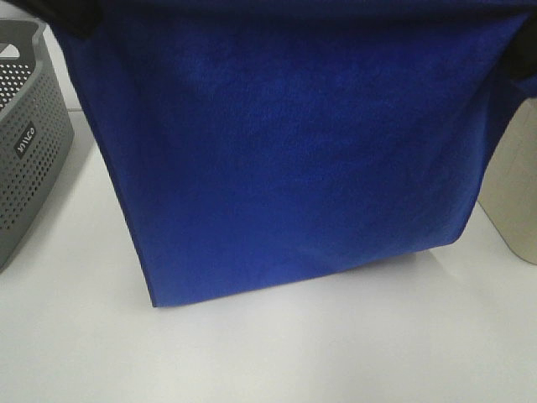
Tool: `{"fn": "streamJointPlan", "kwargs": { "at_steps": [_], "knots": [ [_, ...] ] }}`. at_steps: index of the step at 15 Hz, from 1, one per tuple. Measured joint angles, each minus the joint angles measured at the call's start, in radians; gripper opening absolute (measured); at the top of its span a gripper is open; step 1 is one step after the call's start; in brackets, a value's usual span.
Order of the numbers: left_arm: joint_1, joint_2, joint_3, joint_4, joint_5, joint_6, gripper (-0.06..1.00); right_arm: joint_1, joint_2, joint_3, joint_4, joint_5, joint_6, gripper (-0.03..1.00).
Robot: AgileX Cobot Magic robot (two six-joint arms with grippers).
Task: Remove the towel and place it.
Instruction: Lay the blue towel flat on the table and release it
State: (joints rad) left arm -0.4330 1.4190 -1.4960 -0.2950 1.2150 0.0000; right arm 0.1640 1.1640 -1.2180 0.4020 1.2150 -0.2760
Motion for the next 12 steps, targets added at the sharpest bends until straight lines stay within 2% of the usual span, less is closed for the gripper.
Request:
{"fn": "streamJointPlan", "kwargs": {
  "at_steps": [10, 12],
  "knots": [
    [0.0, -0.082, 0.333, -0.139, -0.005, 0.05, 0.0, 0.0, -0.167, 0.35, 0.096, -0.003, 0.138, 0.02],
    [-0.028, -0.082, 0.397, -0.145, -0.006, 0.055, 0.0, 0.0, -0.175, 0.397, 0.101, -0.003, 0.153, 0.02]
  ]
}}
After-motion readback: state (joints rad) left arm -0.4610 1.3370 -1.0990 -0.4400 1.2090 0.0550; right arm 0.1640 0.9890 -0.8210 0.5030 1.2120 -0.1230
